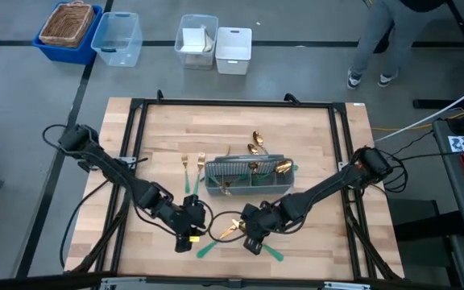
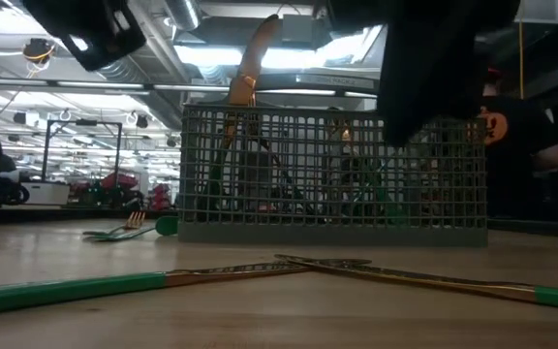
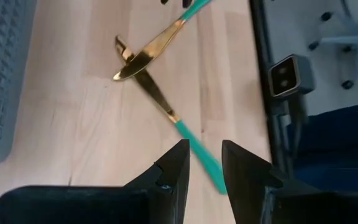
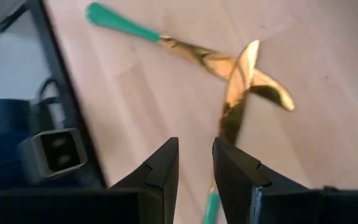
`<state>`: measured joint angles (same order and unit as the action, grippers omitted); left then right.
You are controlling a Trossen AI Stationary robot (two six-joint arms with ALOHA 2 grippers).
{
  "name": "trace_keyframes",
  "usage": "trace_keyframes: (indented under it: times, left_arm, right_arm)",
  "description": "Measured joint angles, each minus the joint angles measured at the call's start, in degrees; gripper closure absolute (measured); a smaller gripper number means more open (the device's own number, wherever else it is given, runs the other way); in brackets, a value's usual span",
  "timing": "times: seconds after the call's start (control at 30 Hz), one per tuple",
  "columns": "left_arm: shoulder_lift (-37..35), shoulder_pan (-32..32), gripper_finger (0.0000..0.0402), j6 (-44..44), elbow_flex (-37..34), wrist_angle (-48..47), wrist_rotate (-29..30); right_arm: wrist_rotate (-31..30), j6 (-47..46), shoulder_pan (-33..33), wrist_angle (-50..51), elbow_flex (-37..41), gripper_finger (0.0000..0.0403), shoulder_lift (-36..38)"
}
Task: Sort silverware
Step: Put the green knife into the gray utensil holder
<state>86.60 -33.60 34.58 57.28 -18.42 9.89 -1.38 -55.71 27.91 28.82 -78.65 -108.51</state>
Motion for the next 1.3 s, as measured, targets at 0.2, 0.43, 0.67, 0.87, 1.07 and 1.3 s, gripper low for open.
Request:
trace_keyframes:
  times: [0.2,0.43,0.67,0.87,1.07,1.3]
  left_arm:
    - [2.9,0.8,0.0316,-0.3,0.0,0.6,0.0]
    - [6.3,0.8,0.0316,-0.8,0.0,1.6,0.1]
    - [10.1,0.8,0.0316,-4.2,0.0,3.6,1.0]
    - [14.8,1.1,0.0316,-10.7,0.0,15.5,2.8]
    - [17.6,2.0,0.0316,-16.9,0.0,23.6,-0.3]
    - [17.6,2.7,0.0316,-16.6,0.0,23.2,-0.5]
  right_arm:
    - [-4.6,0.0,-0.1,-0.4,0.0,0.0303,-2.8]
    - [-6.4,0.0,-0.2,-0.3,0.0,0.0304,-5.4]
    - [-7.5,0.0,-0.2,-0.4,0.0,0.0304,-6.3]
    - [-7.4,0.0,-0.1,-0.5,0.0,0.0304,-6.8]
    - [-5.5,0.0,-0.1,-2.7,0.0,0.0304,-8.4]
    - [-5.5,-0.9,-0.1,-5.3,0.0,0.0304,-8.5]
